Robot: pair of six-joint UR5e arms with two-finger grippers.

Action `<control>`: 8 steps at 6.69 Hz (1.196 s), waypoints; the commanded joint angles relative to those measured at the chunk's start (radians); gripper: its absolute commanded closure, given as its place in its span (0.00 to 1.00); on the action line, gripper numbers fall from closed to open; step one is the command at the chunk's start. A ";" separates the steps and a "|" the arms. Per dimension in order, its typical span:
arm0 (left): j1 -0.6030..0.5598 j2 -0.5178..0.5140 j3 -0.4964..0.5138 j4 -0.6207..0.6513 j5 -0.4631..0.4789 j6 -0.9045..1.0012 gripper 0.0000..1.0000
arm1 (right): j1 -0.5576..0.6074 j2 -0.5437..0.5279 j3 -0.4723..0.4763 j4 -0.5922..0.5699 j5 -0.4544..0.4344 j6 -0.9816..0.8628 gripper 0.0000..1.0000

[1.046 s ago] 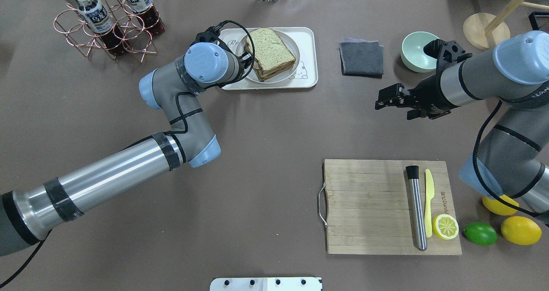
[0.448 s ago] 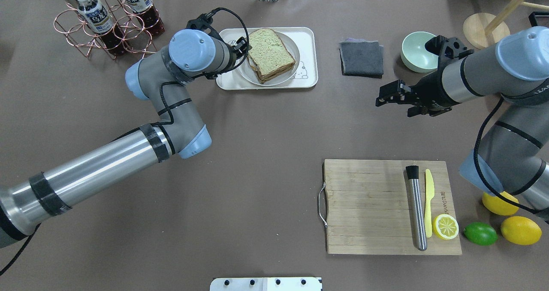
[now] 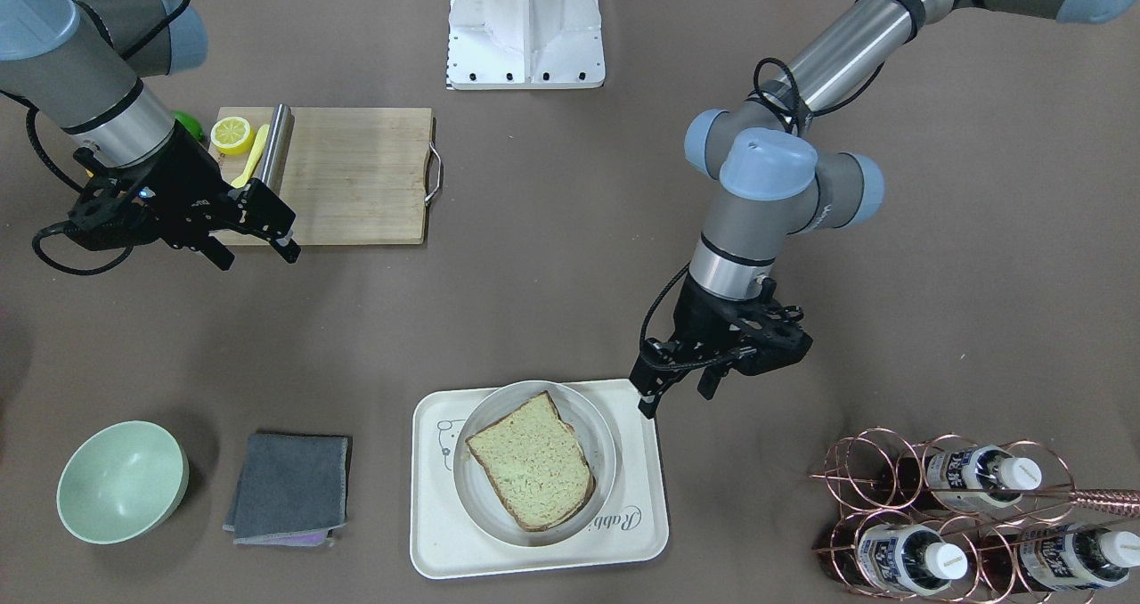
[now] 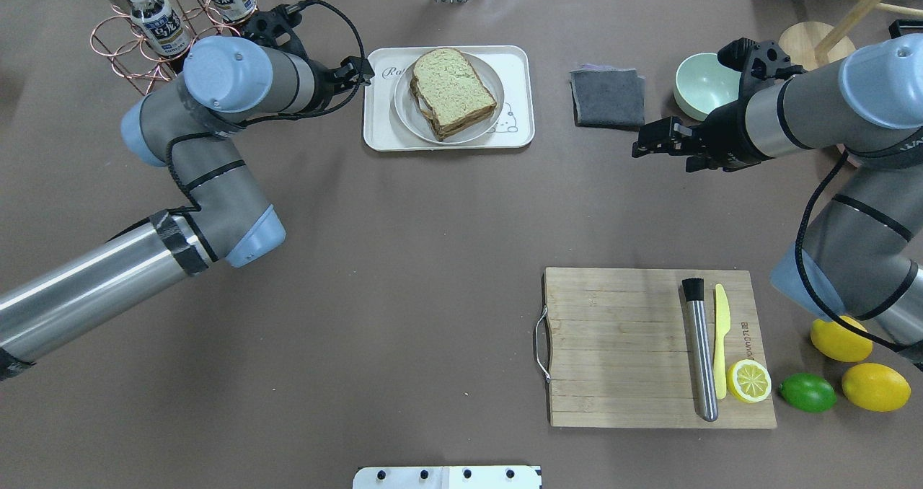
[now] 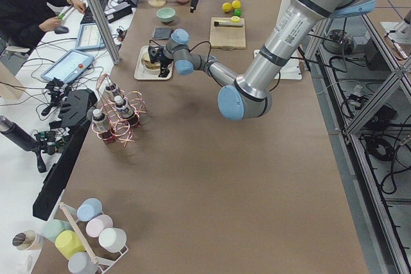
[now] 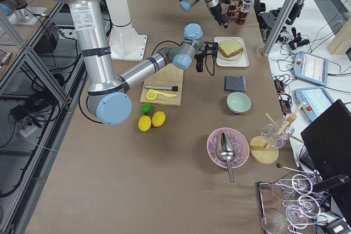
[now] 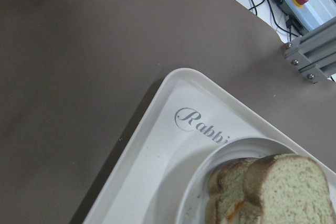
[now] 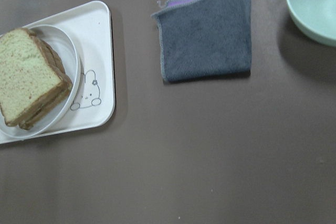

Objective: Make sandwich and place on tray
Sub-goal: 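Release the plate and lift the left gripper away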

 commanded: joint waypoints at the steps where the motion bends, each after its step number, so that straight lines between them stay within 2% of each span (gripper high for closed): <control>1: -0.076 0.109 -0.137 -0.026 -0.009 0.035 0.02 | 0.016 -0.010 -0.002 0.063 -0.082 -0.062 0.00; 3: -0.110 0.231 -0.151 -0.122 -0.018 0.070 0.02 | 0.033 -0.045 -0.014 0.062 -0.106 -0.118 0.00; 4: -0.140 0.261 -0.155 -0.130 -0.038 0.070 0.02 | 0.049 -0.070 -0.031 0.035 -0.103 -0.272 0.00; 6: -0.255 0.339 -0.190 -0.117 -0.267 0.206 0.02 | 0.159 -0.044 -0.054 -0.172 0.061 -0.482 0.00; 7: -0.335 0.388 -0.193 -0.121 -0.446 0.272 0.02 | 0.191 -0.044 -0.054 -0.247 0.104 -0.542 0.00; 8: -0.369 0.442 -0.222 -0.116 -0.521 0.347 0.02 | 0.237 -0.055 -0.044 -0.259 0.123 -0.592 0.01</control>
